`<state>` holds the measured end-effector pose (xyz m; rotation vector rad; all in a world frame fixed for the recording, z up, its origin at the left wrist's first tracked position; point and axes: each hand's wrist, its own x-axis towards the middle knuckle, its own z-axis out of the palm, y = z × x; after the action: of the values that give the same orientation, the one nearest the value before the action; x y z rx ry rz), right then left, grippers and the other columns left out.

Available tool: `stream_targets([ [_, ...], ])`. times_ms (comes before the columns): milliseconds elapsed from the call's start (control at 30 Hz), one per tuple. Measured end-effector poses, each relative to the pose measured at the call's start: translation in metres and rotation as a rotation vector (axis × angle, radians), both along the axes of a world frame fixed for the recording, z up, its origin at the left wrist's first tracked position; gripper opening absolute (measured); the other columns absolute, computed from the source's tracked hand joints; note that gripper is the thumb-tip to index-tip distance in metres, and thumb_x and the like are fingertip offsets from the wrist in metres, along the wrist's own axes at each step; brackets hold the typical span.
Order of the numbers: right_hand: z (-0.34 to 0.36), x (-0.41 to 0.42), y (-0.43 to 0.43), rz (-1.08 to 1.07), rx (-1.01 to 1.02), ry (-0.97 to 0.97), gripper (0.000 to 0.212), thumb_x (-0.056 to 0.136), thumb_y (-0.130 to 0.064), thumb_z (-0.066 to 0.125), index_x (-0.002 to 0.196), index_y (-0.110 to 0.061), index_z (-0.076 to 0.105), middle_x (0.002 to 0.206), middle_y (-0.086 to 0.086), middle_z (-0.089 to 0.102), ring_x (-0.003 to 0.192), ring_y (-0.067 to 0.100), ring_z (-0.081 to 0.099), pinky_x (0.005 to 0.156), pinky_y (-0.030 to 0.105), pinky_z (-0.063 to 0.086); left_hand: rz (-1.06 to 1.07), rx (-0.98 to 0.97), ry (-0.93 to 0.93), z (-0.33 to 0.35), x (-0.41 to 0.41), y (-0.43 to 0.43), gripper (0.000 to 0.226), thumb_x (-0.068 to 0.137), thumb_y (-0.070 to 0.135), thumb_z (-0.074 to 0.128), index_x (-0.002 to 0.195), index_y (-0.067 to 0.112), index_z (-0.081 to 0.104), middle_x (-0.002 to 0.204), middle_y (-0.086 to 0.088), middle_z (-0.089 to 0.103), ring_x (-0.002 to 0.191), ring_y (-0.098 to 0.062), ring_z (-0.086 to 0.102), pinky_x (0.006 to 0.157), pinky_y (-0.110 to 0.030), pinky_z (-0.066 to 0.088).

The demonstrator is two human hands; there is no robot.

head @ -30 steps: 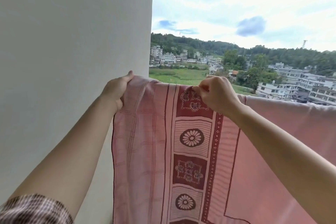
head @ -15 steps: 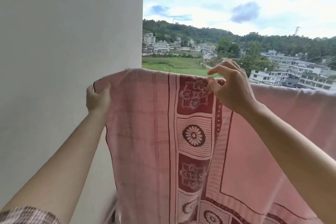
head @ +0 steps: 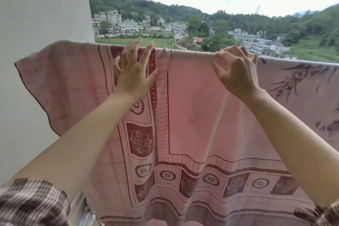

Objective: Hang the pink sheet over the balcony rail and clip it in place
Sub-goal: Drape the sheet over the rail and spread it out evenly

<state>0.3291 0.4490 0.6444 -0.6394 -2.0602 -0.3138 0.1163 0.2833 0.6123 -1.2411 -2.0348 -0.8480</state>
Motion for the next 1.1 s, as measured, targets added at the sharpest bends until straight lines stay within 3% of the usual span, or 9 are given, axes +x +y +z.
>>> stream_targets([
  [133, 0.005, 0.046, 0.032, -0.03, -0.033, -0.058, 0.034, 0.088, -0.038, 0.064, 0.115, -0.017, 0.067, 0.11, 0.005, 0.061, 0.106, 0.027, 0.053, 0.09, 0.045, 0.035, 0.024, -0.024, 0.005, 0.007, 0.037, 0.042, 0.063, 0.09, 0.051, 0.05, 0.146, 0.033, 0.028, 0.15, -0.001, 0.032, 0.14, -0.025, 0.02, 0.109, -0.053, 0.013],
  [300, 0.027, 0.059, 0.048, 0.218, -0.001, -0.167, 0.02, 0.086, -0.026, 0.068, 0.102, -0.016, 0.075, 0.092, 0.007, 0.063, 0.089, 0.025, 0.055, 0.079, 0.039, 0.046, 0.084, 0.18, -0.062, 0.019, 0.05, 0.065, 0.037, 0.088, 0.028, 0.062, 0.125, 0.03, 0.06, 0.125, 0.001, 0.06, 0.121, -0.026, 0.039, 0.099, -0.049, 0.021],
  [467, 0.039, 0.061, 0.055, 0.252, 0.032, -0.221, 0.024, 0.092, -0.016, 0.06, 0.083, 0.002, 0.073, 0.082, 0.008, 0.061, 0.085, 0.027, 0.059, 0.072, 0.042, 0.052, 0.087, 0.277, -0.058, 0.023, 0.058, 0.065, 0.025, 0.09, 0.026, 0.06, 0.114, 0.023, 0.067, 0.122, 0.003, 0.066, 0.115, -0.026, 0.046, 0.097, -0.047, 0.022],
  [567, 0.035, 0.069, 0.049, 0.259, 0.084, -0.232, 0.018, 0.09, -0.006, 0.06, 0.078, 0.003, 0.071, 0.081, 0.01, 0.062, 0.085, 0.027, 0.059, 0.07, 0.042, 0.054, 0.078, 0.291, -0.073, 0.018, 0.072, 0.062, 0.024, 0.091, 0.023, 0.058, 0.113, 0.02, 0.068, 0.124, 0.003, 0.065, 0.118, -0.024, 0.045, 0.097, -0.045, 0.021],
  [733, 0.009, 0.094, 0.042, 0.315, 0.161, -0.184, 0.017, 0.086, -0.009, 0.067, 0.073, 0.003, 0.069, 0.076, 0.009, 0.065, 0.077, 0.028, 0.061, 0.065, 0.037, 0.055, 0.012, 0.305, -0.053, -0.016, 0.084, 0.042, 0.023, 0.089, 0.019, 0.062, 0.112, 0.018, 0.067, 0.13, 0.001, 0.06, 0.125, -0.022, 0.042, 0.094, -0.035, 0.015],
  [833, -0.003, 0.102, 0.039, 0.377, 0.183, -0.265, 0.018, 0.086, -0.012, 0.068, 0.073, -0.001, 0.073, 0.072, 0.005, 0.063, 0.071, 0.025, 0.059, 0.062, 0.036, 0.056, 0.057, 0.25, -0.014, -0.031, 0.086, 0.035, 0.021, 0.088, 0.024, 0.064, 0.108, 0.019, 0.069, 0.13, 0.0, 0.061, 0.125, -0.025, 0.042, 0.094, -0.041, 0.018],
  [967, 0.01, 0.12, 0.045, 0.394, 0.112, -0.331, 0.026, 0.093, -0.03, 0.059, 0.094, -0.01, 0.075, 0.096, 0.003, 0.07, 0.091, 0.022, 0.062, 0.081, 0.038, 0.053, 0.069, 0.2, -0.016, -0.026, 0.105, 0.041, 0.032, 0.085, 0.026, 0.059, 0.113, 0.014, 0.068, 0.141, -0.004, 0.047, 0.13, -0.03, 0.031, 0.101, -0.039, 0.013],
  [1100, 0.015, 0.152, 0.077, 0.14, -0.02, -0.162, 0.044, 0.09, -0.026, 0.057, 0.132, -0.012, 0.054, 0.129, 0.003, 0.056, 0.119, 0.022, 0.049, 0.102, 0.043, 0.041, -0.037, 0.086, 0.052, -0.011, 0.131, 0.067, 0.056, 0.08, 0.038, 0.047, 0.135, 0.022, 0.049, 0.147, -0.004, 0.034, 0.137, -0.025, 0.021, 0.107, -0.048, 0.015],
])
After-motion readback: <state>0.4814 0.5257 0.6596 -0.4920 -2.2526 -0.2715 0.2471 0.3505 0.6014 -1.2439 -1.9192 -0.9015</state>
